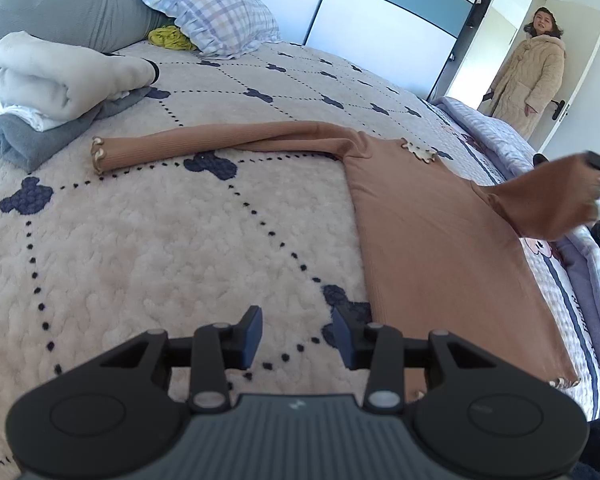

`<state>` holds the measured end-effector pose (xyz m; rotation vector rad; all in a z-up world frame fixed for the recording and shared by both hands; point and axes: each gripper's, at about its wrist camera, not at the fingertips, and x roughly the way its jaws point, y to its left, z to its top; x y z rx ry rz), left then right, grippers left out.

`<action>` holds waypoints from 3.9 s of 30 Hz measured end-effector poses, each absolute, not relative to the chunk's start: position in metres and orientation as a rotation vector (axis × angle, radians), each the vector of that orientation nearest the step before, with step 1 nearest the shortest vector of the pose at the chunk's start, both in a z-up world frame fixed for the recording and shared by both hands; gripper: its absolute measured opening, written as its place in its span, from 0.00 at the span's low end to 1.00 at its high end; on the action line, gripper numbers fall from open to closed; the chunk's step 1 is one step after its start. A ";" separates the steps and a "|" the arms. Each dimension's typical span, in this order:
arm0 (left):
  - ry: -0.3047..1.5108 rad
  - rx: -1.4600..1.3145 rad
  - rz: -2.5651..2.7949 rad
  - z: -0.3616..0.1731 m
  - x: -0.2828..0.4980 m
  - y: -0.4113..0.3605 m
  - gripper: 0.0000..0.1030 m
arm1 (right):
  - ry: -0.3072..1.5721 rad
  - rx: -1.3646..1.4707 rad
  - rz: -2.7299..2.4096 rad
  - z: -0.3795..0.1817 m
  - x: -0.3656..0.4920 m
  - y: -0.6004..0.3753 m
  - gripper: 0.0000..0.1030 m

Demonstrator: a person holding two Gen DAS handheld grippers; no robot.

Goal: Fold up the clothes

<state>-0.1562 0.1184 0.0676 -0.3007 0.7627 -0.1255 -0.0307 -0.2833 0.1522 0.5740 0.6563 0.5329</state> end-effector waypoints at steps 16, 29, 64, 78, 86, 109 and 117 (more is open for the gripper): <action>0.688 -0.334 -0.314 0.089 -0.120 0.081 0.54 | 0.829 0.378 0.363 0.066 -0.044 -0.290 0.38; 0.918 -0.357 -0.351 0.045 -0.028 -0.004 0.46 | 0.829 0.549 0.244 0.005 -0.067 -0.359 0.39; 0.692 -0.259 -0.217 0.074 -0.052 0.033 0.07 | 0.702 1.055 0.083 -0.010 0.087 -0.406 0.38; 0.744 -0.201 -0.296 0.056 -0.060 0.010 0.07 | 0.602 1.189 0.008 -0.032 0.078 -0.429 0.12; 0.762 -0.203 -0.347 0.051 -0.068 0.009 0.08 | 0.618 1.102 -0.010 -0.012 0.077 -0.421 0.12; 0.754 -0.175 -0.402 0.033 -0.065 0.018 0.13 | 0.716 0.426 0.113 0.064 0.180 -0.379 0.40; 0.741 -0.149 -0.431 0.034 -0.067 0.020 0.14 | 0.814 0.243 0.022 0.024 0.238 -0.341 0.19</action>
